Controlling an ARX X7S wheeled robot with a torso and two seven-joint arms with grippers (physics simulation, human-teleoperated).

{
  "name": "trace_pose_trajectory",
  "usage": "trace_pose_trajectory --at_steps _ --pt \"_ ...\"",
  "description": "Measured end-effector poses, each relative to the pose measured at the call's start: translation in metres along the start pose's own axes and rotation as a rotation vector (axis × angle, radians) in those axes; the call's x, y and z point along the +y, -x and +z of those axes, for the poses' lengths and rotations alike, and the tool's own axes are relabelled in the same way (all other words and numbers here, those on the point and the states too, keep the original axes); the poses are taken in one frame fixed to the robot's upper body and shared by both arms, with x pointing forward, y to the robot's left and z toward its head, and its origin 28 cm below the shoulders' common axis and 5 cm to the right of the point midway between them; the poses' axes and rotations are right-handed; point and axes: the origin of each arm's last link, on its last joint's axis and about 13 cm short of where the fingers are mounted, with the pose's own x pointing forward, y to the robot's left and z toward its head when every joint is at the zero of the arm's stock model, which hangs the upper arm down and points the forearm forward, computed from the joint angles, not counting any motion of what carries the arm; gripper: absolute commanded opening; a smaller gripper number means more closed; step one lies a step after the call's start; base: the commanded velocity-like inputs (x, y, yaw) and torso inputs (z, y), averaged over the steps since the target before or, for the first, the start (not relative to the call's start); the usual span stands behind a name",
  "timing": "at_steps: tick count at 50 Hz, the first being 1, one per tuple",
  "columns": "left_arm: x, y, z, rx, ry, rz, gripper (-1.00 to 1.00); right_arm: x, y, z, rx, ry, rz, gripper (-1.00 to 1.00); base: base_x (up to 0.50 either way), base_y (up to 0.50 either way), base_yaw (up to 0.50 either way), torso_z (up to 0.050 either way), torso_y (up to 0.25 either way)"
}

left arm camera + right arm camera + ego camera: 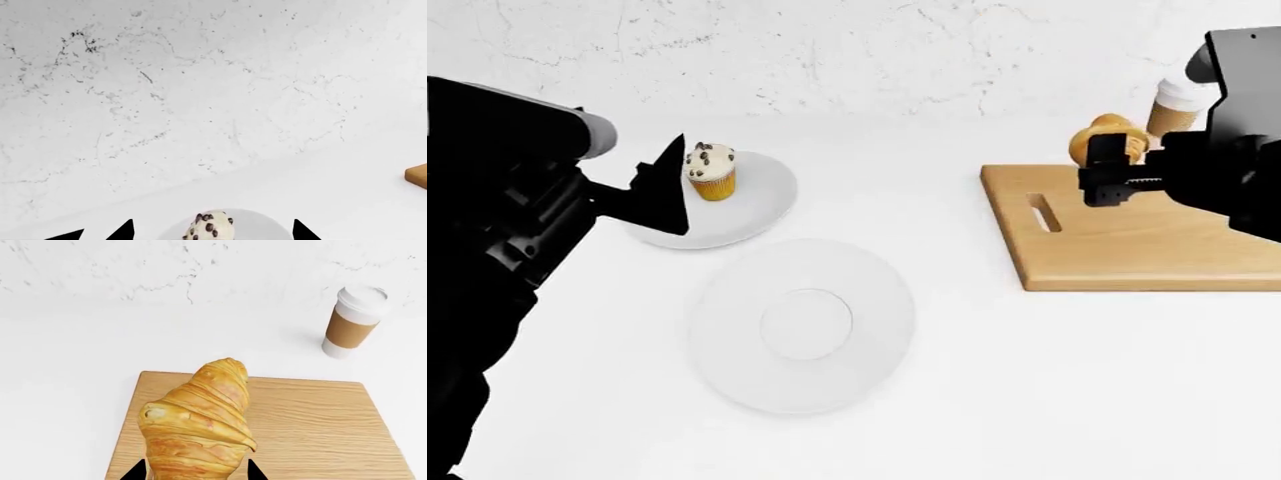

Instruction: From the different types of pastries on the counter, select a croissant and place it on the cutting board. Then retrieve a jar of jam from the cabinet and place it alongside the croissant on the cutting board.

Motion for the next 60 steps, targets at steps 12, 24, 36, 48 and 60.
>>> trace_pose_trajectory --at_steps 12,24,36,48,60 --pt "0.000 0.000 0.001 -0.002 0.000 0.002 1.00 0.000 -0.007 -0.003 0.024 -0.015 -0.001 -1.00 0.00 0.00 0.00 0.000 0.000" --pt "0.000 -0.002 0.000 -0.003 0.001 -0.001 1.00 0.001 -0.010 -0.007 0.058 -0.024 -0.006 -1.00 0.00 0.00 0.00 0.000 0.000" --pt "0.000 -0.001 0.001 -0.005 0.004 -0.001 1.00 0.000 -0.014 -0.011 0.081 -0.032 -0.007 -1.00 0.00 0.00 0.00 0.000 0.000" --pt "0.000 -0.001 0.002 -0.006 0.005 -0.001 1.00 -0.001 -0.019 -0.015 0.091 -0.043 -0.024 -1.00 0.00 0.00 0.00 0.000 0.000" --pt "0.000 -0.003 0.000 -0.005 0.005 0.001 1.00 -0.003 -0.026 -0.017 0.094 -0.057 -0.035 -1.00 0.00 0.00 0.00 0.000 0.000"
